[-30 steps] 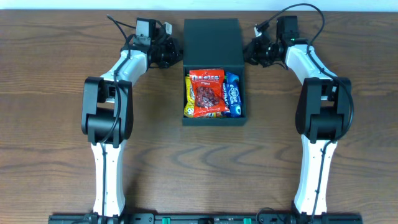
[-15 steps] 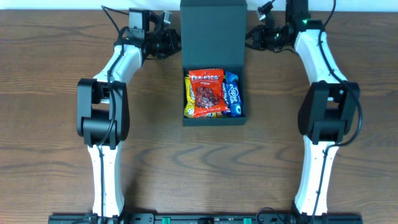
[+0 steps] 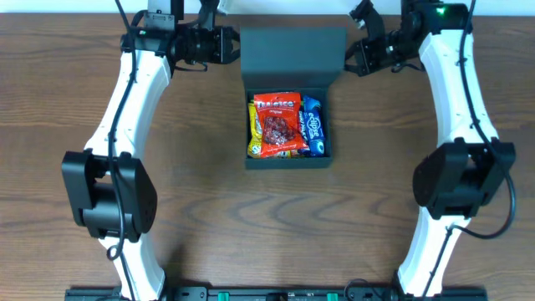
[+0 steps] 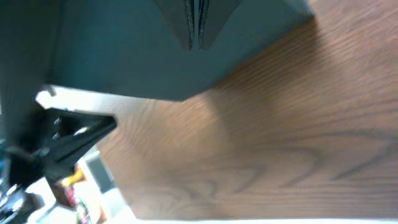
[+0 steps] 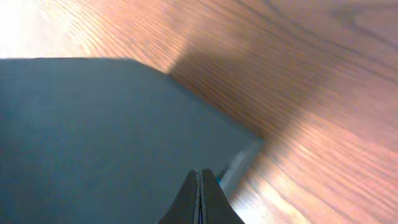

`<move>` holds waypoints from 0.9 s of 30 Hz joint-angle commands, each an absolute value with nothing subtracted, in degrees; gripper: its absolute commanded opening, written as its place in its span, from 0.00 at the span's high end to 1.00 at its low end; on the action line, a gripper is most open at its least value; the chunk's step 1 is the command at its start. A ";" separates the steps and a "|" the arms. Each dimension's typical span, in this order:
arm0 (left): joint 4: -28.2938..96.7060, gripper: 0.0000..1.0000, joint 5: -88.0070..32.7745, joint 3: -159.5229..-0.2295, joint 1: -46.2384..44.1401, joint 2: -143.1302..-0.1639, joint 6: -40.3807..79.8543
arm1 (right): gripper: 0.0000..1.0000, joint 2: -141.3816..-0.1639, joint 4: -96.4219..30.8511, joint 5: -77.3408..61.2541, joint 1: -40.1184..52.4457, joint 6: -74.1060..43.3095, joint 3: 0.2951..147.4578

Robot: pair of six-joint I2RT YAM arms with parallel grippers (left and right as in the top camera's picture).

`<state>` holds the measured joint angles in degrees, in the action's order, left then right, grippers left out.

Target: Pack container

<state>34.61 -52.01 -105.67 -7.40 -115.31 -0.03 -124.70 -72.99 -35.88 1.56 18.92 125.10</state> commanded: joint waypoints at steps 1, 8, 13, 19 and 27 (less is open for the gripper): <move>36.91 0.94 -49.06 -106.24 -7.53 -114.24 -6.44 | 0.99 -122.26 -73.28 -30.20 0.95 21.26 125.89; 40.60 0.94 -48.69 -106.24 -7.53 -113.97 -6.42 | 0.99 -119.31 -73.25 -27.29 -0.27 20.14 125.89; 46.70 0.94 -43.75 -106.24 -7.55 -113.75 -5.13 | 0.99 -118.58 -73.91 -24.60 -1.28 19.73 125.89; 54.98 0.94 -36.51 -106.24 -8.34 -111.61 -2.94 | 0.99 -118.58 -71.37 -24.60 -3.31 17.41 125.91; 63.79 0.94 -28.95 -106.21 -13.78 -100.20 -3.03 | 0.98 -111.48 -76.62 -30.79 -3.77 16.32 125.89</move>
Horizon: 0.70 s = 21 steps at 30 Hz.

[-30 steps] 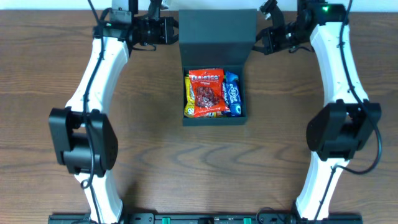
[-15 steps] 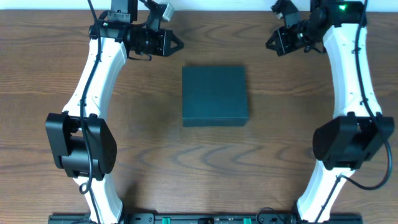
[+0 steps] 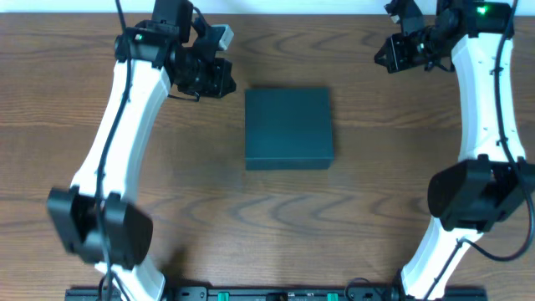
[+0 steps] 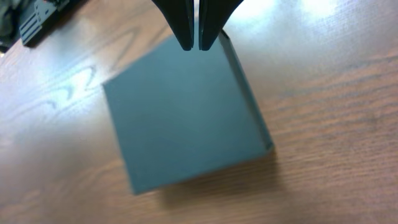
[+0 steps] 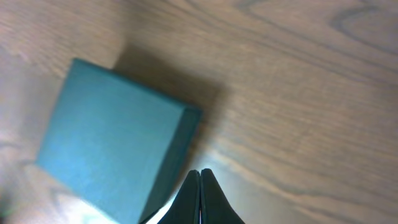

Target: Pack container

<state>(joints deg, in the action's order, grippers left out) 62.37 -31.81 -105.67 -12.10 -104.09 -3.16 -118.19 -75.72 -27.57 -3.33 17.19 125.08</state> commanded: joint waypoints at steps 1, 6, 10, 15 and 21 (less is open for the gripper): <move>65.06 0.94 -27.94 -106.21 -14.52 -99.02 -3.01 | 0.99 -109.84 -77.23 -30.17 -3.68 16.32 125.86; 69.65 0.94 -25.50 -103.96 -18.46 -92.73 -3.20 | 0.99 -99.50 -79.96 -29.82 -3.64 16.32 123.90; 66.83 0.94 -23.16 -93.14 -24.62 -80.51 -3.20 | 0.98 -85.41 -80.60 -29.80 -0.32 16.32 111.74; 63.81 0.94 -24.23 -74.11 -27.46 -58.76 1.04 | 0.98 -65.14 -78.67 -29.54 9.78 15.16 87.22; 63.77 0.94 -23.42 -58.76 -27.44 -35.18 7.40 | 0.98 -40.29 -77.34 -28.49 13.06 2.61 63.75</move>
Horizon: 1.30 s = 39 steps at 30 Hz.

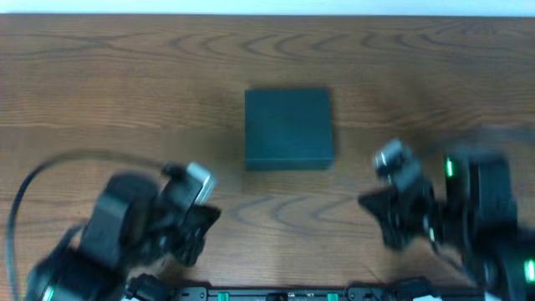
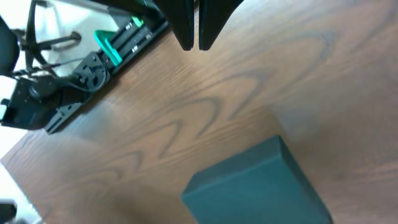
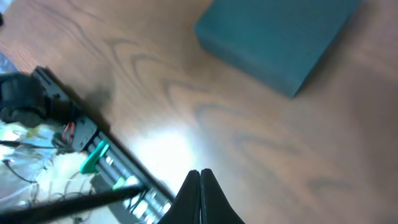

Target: Pack container

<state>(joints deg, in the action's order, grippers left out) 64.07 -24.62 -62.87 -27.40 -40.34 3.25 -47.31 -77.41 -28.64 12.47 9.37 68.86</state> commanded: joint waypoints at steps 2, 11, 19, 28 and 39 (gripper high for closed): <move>63.75 0.94 -21.15 -55.66 -27.42 -30.46 10.11 | 0.98 -34.20 -77.41 -28.47 13.06 0.10 59.53; 65.17 0.05 -14.57 -50.41 -27.42 -26.30 22.74 | 0.01 -24.56 -80.23 -29.34 13.04 -13.06 51.64; 67.33 0.05 -14.59 -50.41 -27.42 -26.30 22.74 | 0.01 -24.60 -79.79 -28.69 13.06 -19.25 50.33; 67.09 0.05 -10.72 -50.33 -26.44 -24.56 20.97 | 0.00 -24.60 -79.79 -28.69 13.06 -19.25 50.33; 51.07 0.05 1.65 -33.30 -7.14 -7.99 14.76 | 0.01 -24.60 -79.79 -28.69 13.06 -19.25 50.33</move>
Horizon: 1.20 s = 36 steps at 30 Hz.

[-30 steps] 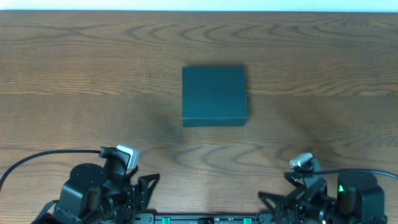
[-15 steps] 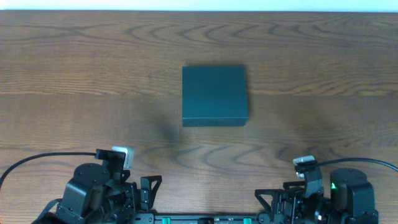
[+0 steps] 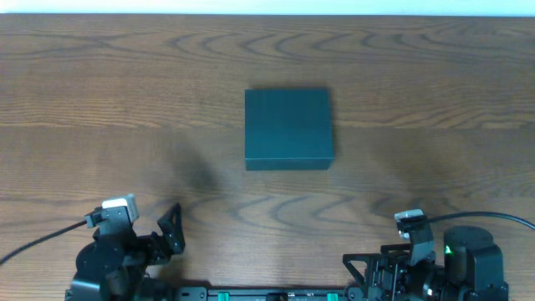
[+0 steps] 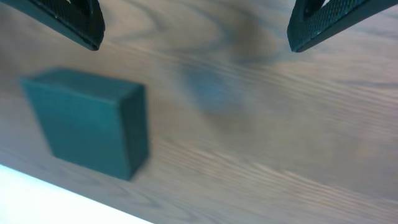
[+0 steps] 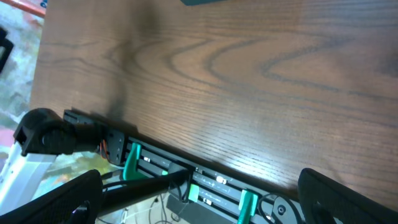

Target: Pack container

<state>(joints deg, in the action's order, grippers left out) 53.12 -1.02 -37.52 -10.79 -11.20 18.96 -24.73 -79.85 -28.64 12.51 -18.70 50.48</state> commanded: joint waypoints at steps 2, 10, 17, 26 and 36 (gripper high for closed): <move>48.49 0.05 1.67 -29.98 -5.08 -6.04 13.02 | 0.01 -24.60 -79.79 -28.69 13.06 -19.25 50.33; 34.50 0.05 1.45 -12.36 -2.20 -0.21 7.29 | 0.01 -24.60 -79.79 -28.67 13.06 -19.25 50.33; 28.91 0.05 -0.27 -8.01 -2.22 -0.21 7.29 | 0.01 -24.60 -79.79 -28.69 13.06 -19.25 50.33; 29.08 0.05 -0.21 -8.01 -2.22 -0.25 7.29 | 0.01 -24.60 -79.79 -28.69 13.06 -19.25 50.33; 29.08 0.05 -0.21 -8.01 -2.22 -0.25 7.29 | 0.01 -24.60 -79.79 -28.69 13.06 -19.25 50.33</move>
<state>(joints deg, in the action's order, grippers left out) 29.34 0.01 -8.95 -2.61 -0.73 8.49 -24.73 -79.85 -28.62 12.51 -18.87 50.43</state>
